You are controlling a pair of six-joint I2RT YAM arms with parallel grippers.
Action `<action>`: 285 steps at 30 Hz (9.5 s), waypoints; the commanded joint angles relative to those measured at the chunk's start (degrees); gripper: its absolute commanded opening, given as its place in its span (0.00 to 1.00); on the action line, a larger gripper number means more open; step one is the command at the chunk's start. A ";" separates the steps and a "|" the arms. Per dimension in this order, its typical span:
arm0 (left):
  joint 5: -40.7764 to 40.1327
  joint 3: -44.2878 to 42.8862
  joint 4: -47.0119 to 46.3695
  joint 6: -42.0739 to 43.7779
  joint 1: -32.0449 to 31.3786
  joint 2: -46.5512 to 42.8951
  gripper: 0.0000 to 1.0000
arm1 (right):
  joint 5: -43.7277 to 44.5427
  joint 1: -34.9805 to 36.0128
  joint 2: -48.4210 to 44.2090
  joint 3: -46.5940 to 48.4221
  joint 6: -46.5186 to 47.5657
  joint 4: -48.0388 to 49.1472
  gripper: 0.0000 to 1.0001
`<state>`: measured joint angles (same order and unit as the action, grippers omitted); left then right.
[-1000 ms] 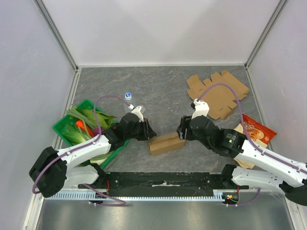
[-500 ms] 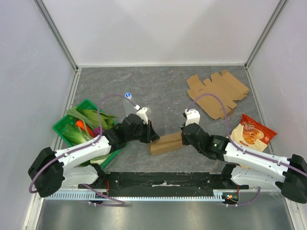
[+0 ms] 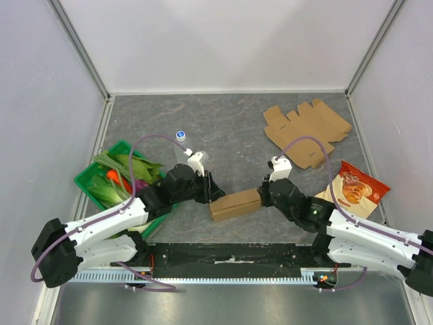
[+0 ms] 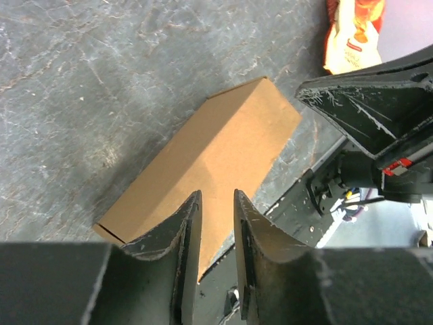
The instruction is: Fold the paper box
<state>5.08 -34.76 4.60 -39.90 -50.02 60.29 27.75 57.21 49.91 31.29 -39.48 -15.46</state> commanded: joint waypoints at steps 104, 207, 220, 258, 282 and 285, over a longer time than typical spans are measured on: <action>-3.50 -99.69 16.06 16.07 20.83 84.98 0.58 | -42.86 -37.43 84.81 70.55 10.83 20.31 0.65; -19.39 -28.59 0.13 34.47 -18.54 13.61 0.91 | -47.17 -33.22 14.86 43.84 17.86 -33.40 0.00; -25.38 -29.67 8.33 20.48 -15.81 20.39 0.84 | -48.67 -33.22 17.77 47.02 19.18 -34.02 0.00; 20.31 -24.92 -15.59 -60.28 8.45 10.20 0.02 | -46.91 -32.07 -2.63 34.19 44.49 -13.28 0.97; 22.68 -18.76 -15.84 -55.60 9.23 -1.93 0.30 | -42.42 -21.61 7.83 34.27 34.66 -3.06 0.00; 29.34 -19.72 -13.41 -44.44 10.37 -2.90 0.55 | -43.30 -21.61 8.71 37.08 33.16 -13.60 0.00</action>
<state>23.92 -53.08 -7.51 -98.70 -40.82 60.55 -16.47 35.99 58.28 63.02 -1.74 -19.25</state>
